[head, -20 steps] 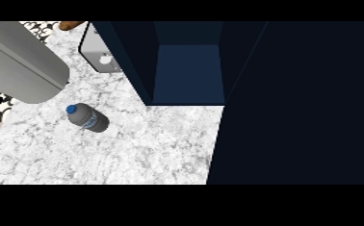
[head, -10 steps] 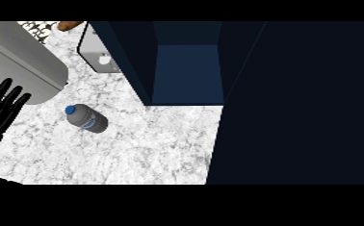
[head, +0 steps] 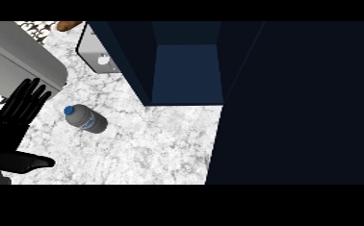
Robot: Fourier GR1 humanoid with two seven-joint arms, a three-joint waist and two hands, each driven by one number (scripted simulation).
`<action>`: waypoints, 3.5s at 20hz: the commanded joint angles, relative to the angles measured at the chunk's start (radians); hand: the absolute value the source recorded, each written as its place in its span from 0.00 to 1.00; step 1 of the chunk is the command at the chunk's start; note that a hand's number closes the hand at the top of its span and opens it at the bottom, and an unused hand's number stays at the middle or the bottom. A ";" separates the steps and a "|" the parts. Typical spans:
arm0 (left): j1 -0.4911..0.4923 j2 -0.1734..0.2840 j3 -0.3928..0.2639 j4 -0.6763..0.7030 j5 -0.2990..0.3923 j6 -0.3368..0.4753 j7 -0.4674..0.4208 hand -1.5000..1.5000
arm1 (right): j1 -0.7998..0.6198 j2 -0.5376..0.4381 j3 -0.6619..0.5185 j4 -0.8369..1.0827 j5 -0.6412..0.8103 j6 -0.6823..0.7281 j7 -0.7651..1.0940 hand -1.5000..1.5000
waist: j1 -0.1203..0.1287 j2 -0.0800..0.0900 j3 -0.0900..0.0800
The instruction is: Pick up the bottled water, place it into the cabinet and close the cabinet
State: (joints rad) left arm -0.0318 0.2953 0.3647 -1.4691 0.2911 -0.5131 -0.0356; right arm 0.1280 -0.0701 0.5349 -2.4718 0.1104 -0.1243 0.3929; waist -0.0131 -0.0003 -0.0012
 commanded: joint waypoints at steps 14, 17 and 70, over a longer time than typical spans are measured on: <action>-0.152 0.024 -0.042 0.644 -0.247 -0.037 -0.438 0.00 | 0.047 -0.085 0.063 -0.099 0.133 -0.058 0.007 0.00 | -0.003 0.000 0.000; -0.195 0.029 -0.051 0.794 -0.308 -0.016 -0.574 0.00 | -0.020 -0.087 0.035 -0.099 0.099 -0.062 0.045 0.00 | -0.009 0.003 -0.002; -0.363 -0.294 -0.424 0.676 -0.100 0.505 -0.703 1.00 | -0.016 -0.175 0.057 -0.046 0.046 -0.174 -0.009 0.00 | 0.010 -0.008 0.002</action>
State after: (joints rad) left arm -0.4117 0.0192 0.0557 -0.6689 0.0734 -0.0360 -0.8418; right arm 0.0947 -0.2261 0.6102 -2.4654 0.1148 -0.3055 0.3727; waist -0.0052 -0.0074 0.0002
